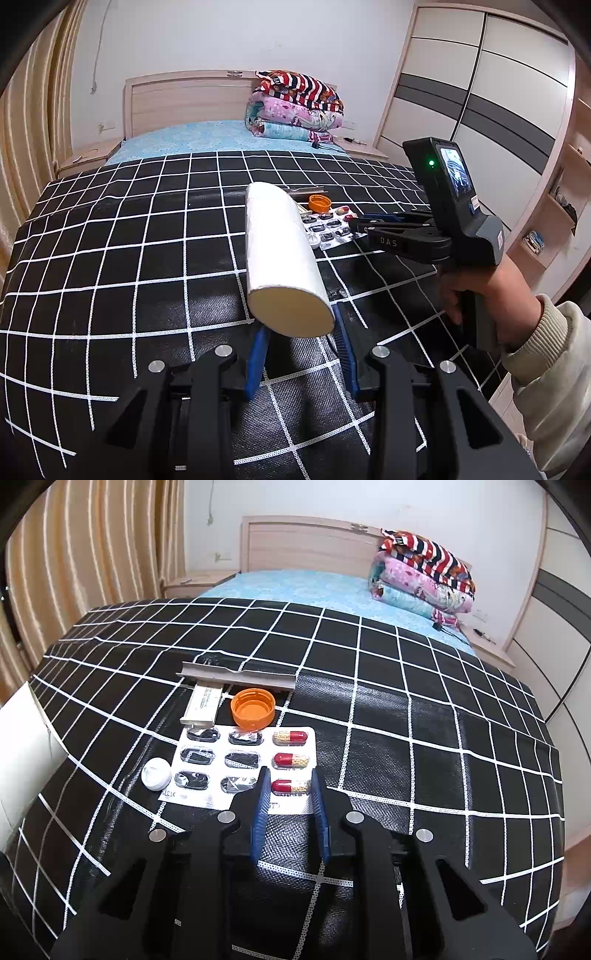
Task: Collect trash
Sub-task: 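Grasp the red-and-white pill blister pack with the right tool, then carry the blister pack with the right tool while the left tool carries the roll over the bin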
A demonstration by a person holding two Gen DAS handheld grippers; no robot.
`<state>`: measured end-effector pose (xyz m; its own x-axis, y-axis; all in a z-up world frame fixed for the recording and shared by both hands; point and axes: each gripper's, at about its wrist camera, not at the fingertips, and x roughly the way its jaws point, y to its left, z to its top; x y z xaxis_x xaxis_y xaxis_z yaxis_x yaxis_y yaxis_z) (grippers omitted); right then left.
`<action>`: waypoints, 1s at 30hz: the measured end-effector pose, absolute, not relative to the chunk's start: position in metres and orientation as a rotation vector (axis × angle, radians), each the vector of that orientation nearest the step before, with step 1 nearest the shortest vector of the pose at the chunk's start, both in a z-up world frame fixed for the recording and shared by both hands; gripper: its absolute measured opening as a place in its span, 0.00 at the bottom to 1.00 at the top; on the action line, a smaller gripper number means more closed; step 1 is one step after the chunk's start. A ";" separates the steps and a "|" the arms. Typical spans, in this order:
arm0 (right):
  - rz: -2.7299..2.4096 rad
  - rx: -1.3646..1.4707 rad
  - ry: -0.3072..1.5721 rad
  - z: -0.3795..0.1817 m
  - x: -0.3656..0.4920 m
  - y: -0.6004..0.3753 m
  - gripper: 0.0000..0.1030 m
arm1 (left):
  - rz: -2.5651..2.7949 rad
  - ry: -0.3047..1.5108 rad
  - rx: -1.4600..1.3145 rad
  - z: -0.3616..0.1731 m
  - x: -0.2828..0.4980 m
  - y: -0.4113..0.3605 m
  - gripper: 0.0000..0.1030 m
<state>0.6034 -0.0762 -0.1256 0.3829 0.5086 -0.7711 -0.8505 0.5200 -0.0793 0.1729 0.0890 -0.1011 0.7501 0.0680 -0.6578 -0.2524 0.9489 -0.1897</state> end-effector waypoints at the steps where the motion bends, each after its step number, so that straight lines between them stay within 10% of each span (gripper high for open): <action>1: 0.917 -0.516 0.763 -0.125 0.603 -0.077 0.22 | 0.177 0.702 -0.274 -0.101 0.173 0.089 0.32; 30: 0.985 -0.491 0.616 -0.068 0.488 -0.224 0.22 | 0.080 0.646 -0.119 -0.070 0.089 0.029 0.32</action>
